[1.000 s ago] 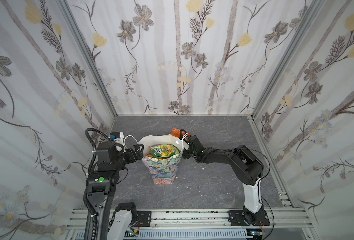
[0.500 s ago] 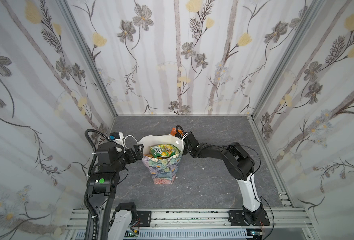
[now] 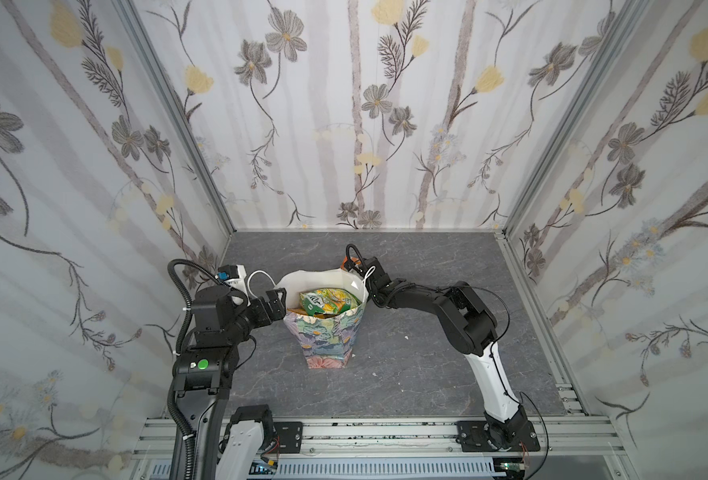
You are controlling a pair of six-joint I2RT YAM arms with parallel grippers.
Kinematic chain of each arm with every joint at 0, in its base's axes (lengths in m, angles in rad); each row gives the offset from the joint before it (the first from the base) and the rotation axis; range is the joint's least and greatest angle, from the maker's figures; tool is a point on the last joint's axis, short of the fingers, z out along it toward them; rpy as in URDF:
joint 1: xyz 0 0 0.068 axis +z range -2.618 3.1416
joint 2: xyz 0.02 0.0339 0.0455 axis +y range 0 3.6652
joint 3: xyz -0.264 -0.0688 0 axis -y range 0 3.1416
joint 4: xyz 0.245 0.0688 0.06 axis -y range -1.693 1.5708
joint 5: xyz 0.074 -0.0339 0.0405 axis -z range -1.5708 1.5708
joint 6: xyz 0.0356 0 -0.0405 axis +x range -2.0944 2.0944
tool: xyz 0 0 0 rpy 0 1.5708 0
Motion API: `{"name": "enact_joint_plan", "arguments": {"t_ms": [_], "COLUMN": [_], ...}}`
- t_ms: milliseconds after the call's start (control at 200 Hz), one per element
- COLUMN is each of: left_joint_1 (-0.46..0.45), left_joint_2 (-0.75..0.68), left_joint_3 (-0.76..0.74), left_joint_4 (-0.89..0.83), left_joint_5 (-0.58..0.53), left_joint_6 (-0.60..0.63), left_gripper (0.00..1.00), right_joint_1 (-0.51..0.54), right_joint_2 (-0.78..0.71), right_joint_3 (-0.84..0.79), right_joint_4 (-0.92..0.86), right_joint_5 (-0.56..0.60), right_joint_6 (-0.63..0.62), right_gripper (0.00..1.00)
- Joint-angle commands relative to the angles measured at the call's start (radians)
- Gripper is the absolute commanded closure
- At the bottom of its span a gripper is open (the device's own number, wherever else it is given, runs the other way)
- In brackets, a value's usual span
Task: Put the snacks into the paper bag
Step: 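Move the right gripper over the orange chip packet and lower onto it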
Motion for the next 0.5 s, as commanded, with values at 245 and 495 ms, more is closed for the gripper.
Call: {"name": "enact_joint_plan", "arguments": {"t_ms": [245, 495], "left_joint_1": [0.000, -0.001], "left_joint_2": [-0.012, -0.021], "left_joint_3": [-0.012, -0.012], "left_joint_4": [0.047, 0.049], "left_joint_5": [-0.009, -0.011], "left_joint_6": [-0.007, -0.006], "left_gripper": [0.00, 0.00], "right_joint_1": [-0.016, -0.022], "right_joint_2": [0.045, 0.039], "right_joint_3": [0.043, 0.060], "right_joint_4": [-0.153, -0.162], "right_joint_5": [0.063, 0.051], "right_joint_6": [0.019, 0.063], "right_gripper": [0.57, 0.79]}}
